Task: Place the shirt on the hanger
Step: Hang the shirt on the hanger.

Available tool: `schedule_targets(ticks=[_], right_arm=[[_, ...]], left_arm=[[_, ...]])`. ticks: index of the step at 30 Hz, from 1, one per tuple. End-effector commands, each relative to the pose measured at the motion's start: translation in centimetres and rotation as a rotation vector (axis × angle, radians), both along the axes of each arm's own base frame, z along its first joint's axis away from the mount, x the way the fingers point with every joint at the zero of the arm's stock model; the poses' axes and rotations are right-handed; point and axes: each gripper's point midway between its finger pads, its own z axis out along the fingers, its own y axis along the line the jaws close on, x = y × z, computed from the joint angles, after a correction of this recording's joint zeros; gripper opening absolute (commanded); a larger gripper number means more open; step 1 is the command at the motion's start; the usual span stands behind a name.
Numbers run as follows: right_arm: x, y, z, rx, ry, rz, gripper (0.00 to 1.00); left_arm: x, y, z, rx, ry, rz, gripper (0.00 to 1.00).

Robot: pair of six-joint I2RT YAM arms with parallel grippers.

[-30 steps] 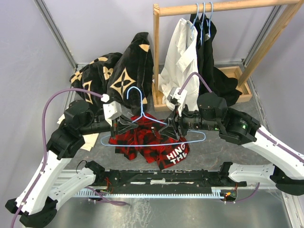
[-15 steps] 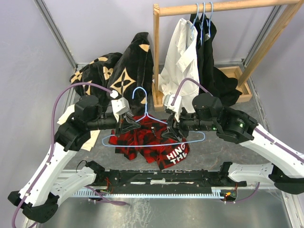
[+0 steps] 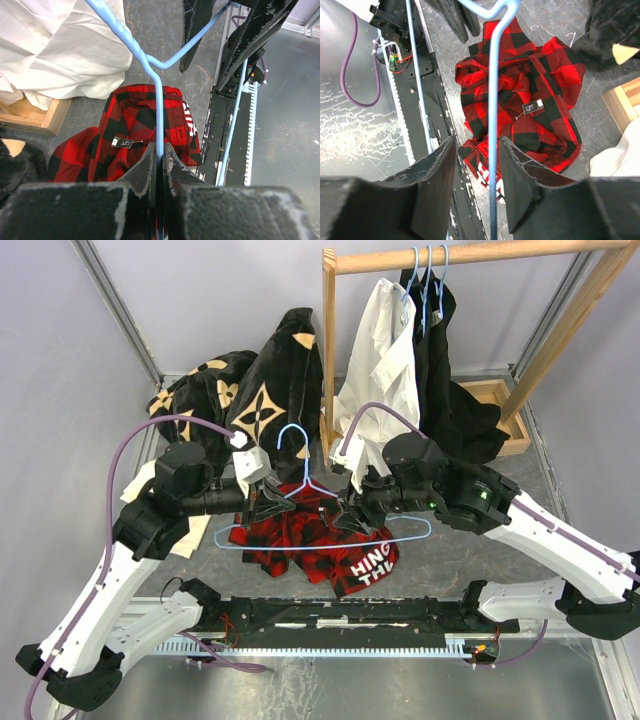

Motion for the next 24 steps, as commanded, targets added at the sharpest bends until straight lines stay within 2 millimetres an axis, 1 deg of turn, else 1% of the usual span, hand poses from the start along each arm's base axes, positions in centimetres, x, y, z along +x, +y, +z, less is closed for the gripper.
schedule_targets(ticks=[1,6,9,14,16,18,20,22,23,24], right_arm=[[0.8,1.3,3.5,0.113,0.043,-0.096,0.5],[-1.3,2.4,4.8,0.164,0.174,-0.028,0.51],[-1.9,2.7,5.4,0.184,0.219,-0.011,0.51],[-2.5,2.6,5.8,0.198,0.248,-0.002,0.42],[-2.5,2.5,6.0,0.208,0.248,-0.004,0.37],[-2.6,2.4,6.2,0.217,0.247,-0.005,0.3],[-2.5,2.4,6.4,0.23,0.239,-0.008,0.19],[-2.0,2.1,6.3,0.234,0.219,-0.04,0.05],[-1.4,1.9,6.1,0.231,0.203,-0.074,0.0],[-1.0,1.7,5.8,0.225,0.19,-0.099,0.0]], left_arm=[[-0.5,0.3,2.0,-0.035,-0.084,-0.015,0.03],[-0.8,0.5,2.5,-0.041,-0.114,-0.02,0.03],[-1.0,0.4,2.5,-0.046,-0.106,-0.029,0.03],[-1.4,0.5,2.7,-0.055,-0.104,-0.032,0.03],[-1.4,0.6,2.8,-0.056,-0.105,-0.028,0.03],[-1.3,0.6,2.8,-0.057,-0.102,-0.019,0.03],[-1.2,0.6,2.7,-0.056,-0.096,-0.017,0.03],[-1.1,0.5,2.7,-0.058,-0.091,-0.014,0.03],[-1.0,0.4,2.7,-0.06,-0.088,-0.008,0.05],[-0.8,0.4,2.8,-0.062,-0.088,-0.001,0.09]])
